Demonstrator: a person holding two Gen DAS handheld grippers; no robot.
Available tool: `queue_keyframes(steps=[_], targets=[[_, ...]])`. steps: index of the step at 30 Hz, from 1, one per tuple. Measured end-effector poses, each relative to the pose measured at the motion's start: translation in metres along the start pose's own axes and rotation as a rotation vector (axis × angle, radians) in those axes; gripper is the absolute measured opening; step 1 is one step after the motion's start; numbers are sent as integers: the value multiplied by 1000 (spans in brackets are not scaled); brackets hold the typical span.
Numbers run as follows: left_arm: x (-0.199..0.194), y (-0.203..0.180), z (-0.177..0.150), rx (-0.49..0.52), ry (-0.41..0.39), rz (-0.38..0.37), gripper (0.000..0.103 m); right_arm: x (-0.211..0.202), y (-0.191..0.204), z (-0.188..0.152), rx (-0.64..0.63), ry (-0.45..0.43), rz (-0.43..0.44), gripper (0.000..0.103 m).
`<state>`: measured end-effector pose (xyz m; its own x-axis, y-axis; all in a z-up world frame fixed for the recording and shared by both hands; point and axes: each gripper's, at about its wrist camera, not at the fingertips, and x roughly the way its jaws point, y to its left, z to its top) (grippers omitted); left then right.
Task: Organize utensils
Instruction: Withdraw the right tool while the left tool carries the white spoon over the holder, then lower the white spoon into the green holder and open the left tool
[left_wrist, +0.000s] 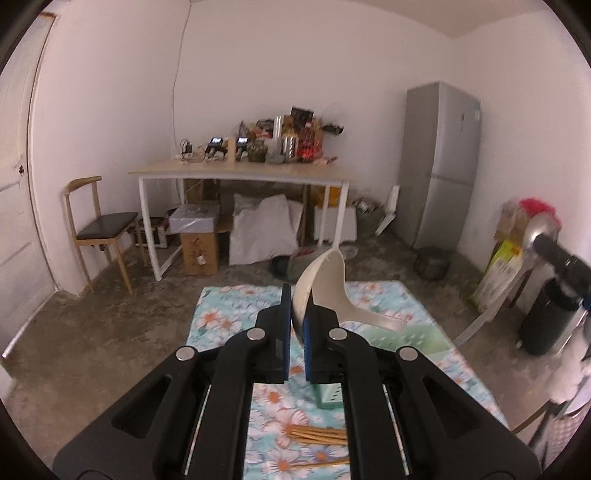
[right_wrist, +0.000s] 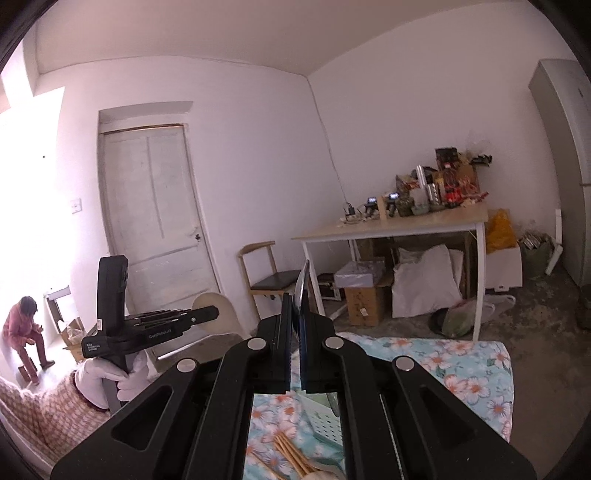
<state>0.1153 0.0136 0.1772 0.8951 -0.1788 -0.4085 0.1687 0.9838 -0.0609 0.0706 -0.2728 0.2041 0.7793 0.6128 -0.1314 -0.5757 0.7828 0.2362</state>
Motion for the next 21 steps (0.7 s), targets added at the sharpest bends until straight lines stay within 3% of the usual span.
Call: queue_keyframes(steps=[9, 21], targets=[[50, -22, -7, 190, 110, 118, 5, 22, -39, -16, 41, 47, -15, 3], [107, -37, -22, 247, 266, 83, 5, 45, -60, -41, 68, 105, -44, 3]])
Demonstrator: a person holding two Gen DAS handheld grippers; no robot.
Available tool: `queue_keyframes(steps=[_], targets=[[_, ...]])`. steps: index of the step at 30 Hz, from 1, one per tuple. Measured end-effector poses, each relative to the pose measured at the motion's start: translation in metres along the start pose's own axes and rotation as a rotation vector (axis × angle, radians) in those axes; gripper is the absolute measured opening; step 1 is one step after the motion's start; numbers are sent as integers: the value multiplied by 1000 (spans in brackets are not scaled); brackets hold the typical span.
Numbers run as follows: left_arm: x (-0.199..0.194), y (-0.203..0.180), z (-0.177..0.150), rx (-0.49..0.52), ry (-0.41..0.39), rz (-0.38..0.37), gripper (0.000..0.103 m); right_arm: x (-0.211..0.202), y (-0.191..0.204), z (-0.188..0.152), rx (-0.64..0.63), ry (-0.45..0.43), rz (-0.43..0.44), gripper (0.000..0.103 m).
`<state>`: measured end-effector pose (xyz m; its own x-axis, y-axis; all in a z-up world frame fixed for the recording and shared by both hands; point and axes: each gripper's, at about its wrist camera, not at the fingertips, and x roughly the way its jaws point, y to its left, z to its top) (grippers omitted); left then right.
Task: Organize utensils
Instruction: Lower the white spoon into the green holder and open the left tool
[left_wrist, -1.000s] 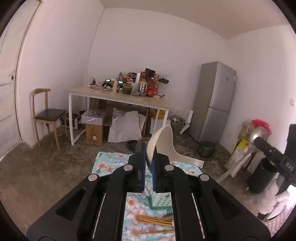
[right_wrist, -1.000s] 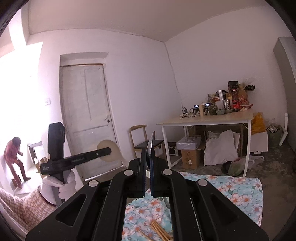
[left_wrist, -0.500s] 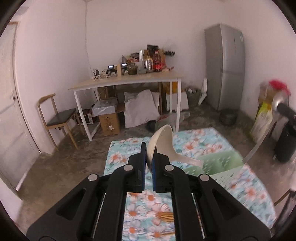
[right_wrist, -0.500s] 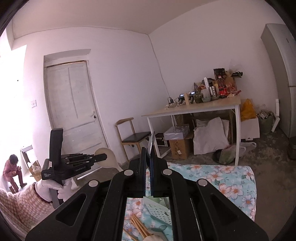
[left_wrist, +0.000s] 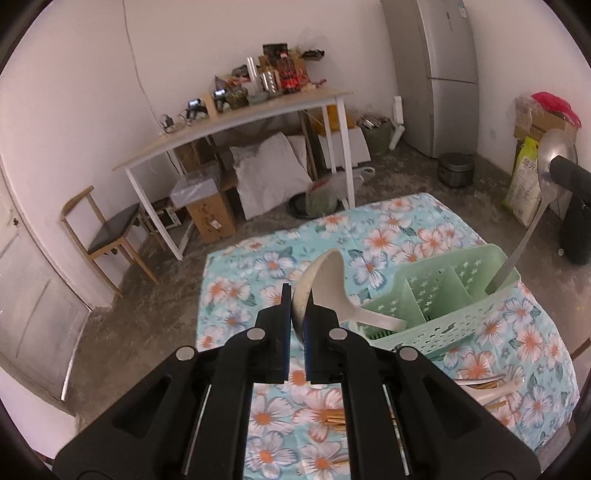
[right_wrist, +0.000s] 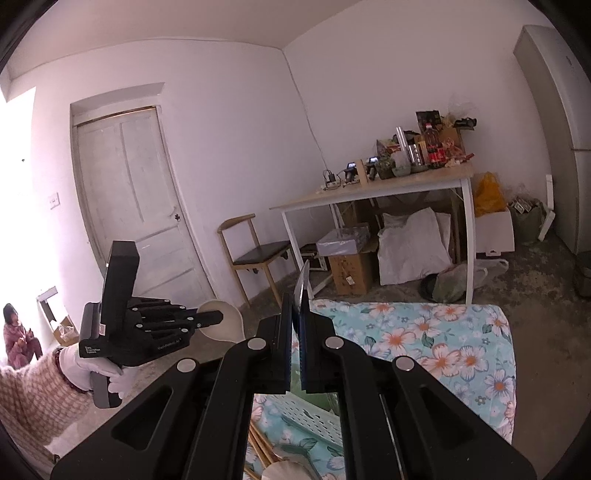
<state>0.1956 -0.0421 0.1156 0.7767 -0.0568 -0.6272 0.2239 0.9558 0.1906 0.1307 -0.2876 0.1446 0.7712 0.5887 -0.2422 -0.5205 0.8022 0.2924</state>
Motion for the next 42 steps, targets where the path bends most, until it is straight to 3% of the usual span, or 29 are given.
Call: queue_keyframes(steps=[4, 7, 10, 13, 19, 23, 33, 37, 42], targets=[[17, -3, -1, -29, 25, -32, 5, -1, -8, -1, 15, -6, -3, 3], [30, 1, -4, -83, 35, -108, 8, 8, -15, -5, 23, 9, -2, 3], [34, 15, -7, -185, 21, -199, 13, 23, -20, -11, 29, 56, 2, 4], [29, 27, -10, -252, -18, -224, 24, 39, -22, -19, 19, 107, -28, 7], [4, 52, -21, -369, -127, -236, 34, 40, -27, -22, 32, 103, -55, 12], [-14, 63, -33, -429, -193, -238, 41, 26, -24, -16, 25, 70, -77, 23], [-60, 73, -75, -465, -265, -213, 57, -24, 4, -13, 18, 13, -119, 44], [-76, 71, -90, -452, -260, -197, 59, -35, 24, -27, -2, 51, -151, 53], [-95, 66, -113, -443, -266, -177, 65, -35, 40, -53, 7, 157, -192, 60]])
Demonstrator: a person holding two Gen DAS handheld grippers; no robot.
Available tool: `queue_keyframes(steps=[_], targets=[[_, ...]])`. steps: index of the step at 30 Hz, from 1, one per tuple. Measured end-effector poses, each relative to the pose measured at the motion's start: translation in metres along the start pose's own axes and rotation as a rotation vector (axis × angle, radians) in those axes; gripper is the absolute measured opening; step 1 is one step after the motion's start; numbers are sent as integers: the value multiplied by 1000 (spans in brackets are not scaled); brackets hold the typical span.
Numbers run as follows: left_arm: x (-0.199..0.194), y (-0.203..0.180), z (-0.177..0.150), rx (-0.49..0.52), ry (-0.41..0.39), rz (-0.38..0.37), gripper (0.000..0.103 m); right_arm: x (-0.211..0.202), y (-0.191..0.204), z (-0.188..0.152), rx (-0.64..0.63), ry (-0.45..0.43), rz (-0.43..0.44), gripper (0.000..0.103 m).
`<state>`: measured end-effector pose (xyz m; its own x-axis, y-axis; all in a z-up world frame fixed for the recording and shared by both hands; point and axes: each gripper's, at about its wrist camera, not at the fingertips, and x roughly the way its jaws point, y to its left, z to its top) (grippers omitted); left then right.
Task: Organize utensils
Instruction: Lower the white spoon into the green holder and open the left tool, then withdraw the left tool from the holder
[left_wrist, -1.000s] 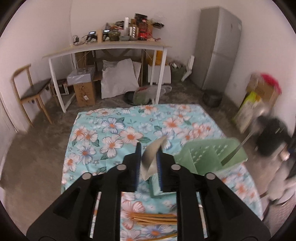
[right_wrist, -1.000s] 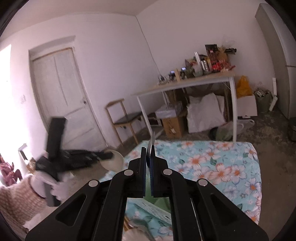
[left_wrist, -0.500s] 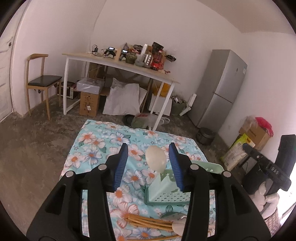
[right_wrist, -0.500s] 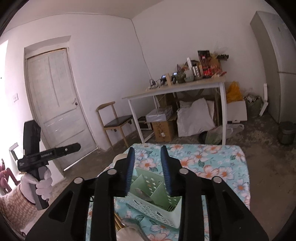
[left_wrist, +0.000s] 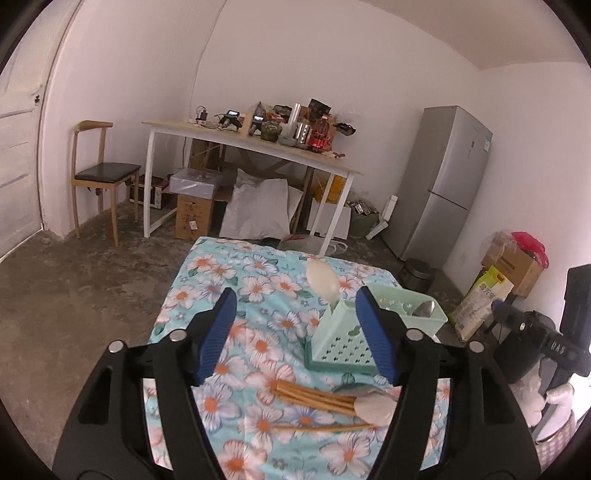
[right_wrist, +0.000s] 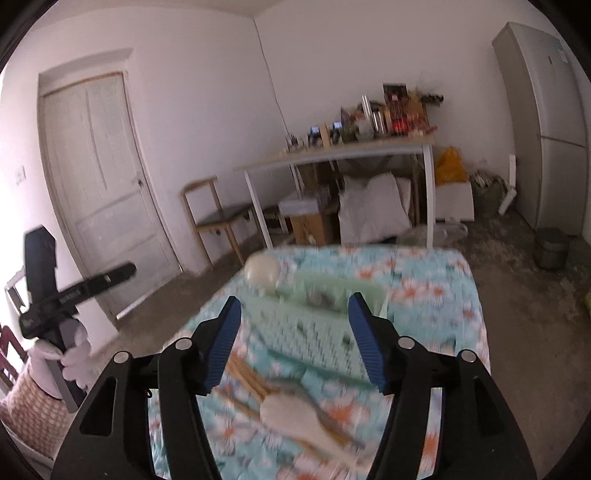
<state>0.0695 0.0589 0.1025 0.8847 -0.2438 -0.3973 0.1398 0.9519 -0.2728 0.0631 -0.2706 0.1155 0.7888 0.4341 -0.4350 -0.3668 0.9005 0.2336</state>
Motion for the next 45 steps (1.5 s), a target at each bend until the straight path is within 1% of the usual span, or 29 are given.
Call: queue_keyframes(steps=[4, 8, 12, 19, 24, 28, 33, 37, 40, 43, 45], targets=[[-8, 4, -15, 17, 28, 41, 69, 0, 10, -23, 29, 48, -15, 67], [-14, 9, -31, 21, 53, 58, 71, 4, 15, -48, 70, 117, -57, 68], [-15, 14, -44, 17, 86, 77, 73, 6, 20, -65, 106, 170, -95, 69], [-14, 25, -68, -3, 151, 97, 73, 11, 23, -81, 157, 224, -172, 73], [-8, 24, -88, 39, 201, 122, 73, 22, 30, -100, 153, 278, -222, 76], [-3, 29, -97, 26, 223, 125, 73, 31, 33, -114, 138, 323, -261, 77], [2, 34, -109, 28, 253, 137, 73, 34, 29, -121, 154, 322, -257, 77], [0, 37, -117, 31, 241, 117, 73, 35, 27, -128, 184, 322, -228, 77], [-3, 36, -122, 33, 220, 65, 73, 35, 29, -132, 181, 310, -215, 77], [1, 28, -127, 62, 222, 11, 69, 33, 27, -135, 191, 275, -182, 77], [6, 21, -132, 74, 231, -29, 63, 33, 25, -137, 200, 258, -165, 77]])
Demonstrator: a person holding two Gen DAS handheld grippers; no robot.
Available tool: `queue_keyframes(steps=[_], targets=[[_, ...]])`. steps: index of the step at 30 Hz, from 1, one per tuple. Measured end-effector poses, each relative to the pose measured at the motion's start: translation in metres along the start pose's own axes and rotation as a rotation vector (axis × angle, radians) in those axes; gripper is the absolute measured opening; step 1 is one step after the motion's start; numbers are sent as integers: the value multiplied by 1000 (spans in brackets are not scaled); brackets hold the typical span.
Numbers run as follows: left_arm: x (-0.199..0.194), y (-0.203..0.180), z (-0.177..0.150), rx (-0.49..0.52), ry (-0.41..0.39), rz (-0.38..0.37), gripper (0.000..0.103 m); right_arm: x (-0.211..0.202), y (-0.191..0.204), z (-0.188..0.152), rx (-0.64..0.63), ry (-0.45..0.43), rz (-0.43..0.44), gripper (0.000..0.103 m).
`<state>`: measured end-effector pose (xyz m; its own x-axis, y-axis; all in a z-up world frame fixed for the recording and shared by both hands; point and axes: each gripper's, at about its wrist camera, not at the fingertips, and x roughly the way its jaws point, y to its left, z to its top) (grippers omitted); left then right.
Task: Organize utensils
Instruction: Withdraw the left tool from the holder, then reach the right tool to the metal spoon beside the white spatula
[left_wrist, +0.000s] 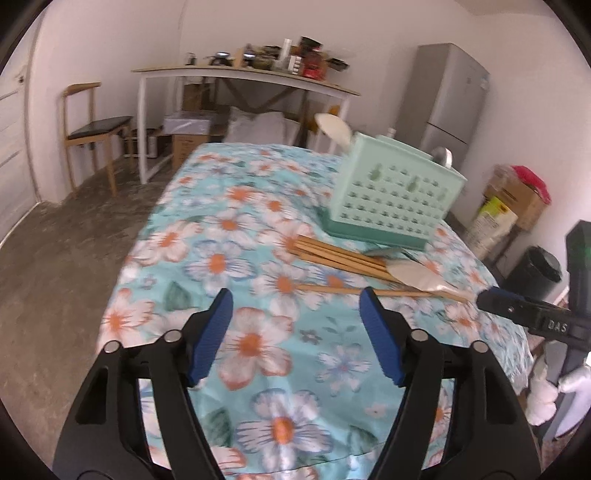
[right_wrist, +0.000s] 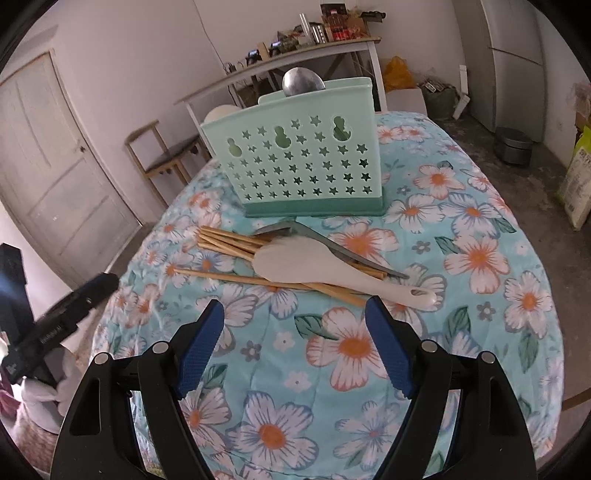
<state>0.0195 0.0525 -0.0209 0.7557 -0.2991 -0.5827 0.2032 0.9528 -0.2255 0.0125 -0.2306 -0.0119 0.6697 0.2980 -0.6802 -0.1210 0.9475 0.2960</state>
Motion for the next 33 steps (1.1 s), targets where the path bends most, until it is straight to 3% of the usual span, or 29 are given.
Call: queue_keyframes(steps=[5, 11, 14, 21, 29, 33], targets=[[12, -19, 0, 9, 16, -113, 52, 2, -9, 3, 1, -9, 29, 76], [29, -38, -3, 13, 64, -218, 33, 2, -21, 14, 10, -24, 105, 64], [35, -45, -2, 32, 79, -219, 27, 8, -24, 19, 11, -17, 124, 56], [49, -46, 1, 56, 101, -148, 26, 23, -24, 24, 16, 33, 204, 56], [54, -36, 3, 63, 107, -66, 26, 55, -22, 46, -42, 111, 185, 56], [53, -29, 1, 49, 108, -51, 26, 64, -21, 43, -44, 177, 223, 56]])
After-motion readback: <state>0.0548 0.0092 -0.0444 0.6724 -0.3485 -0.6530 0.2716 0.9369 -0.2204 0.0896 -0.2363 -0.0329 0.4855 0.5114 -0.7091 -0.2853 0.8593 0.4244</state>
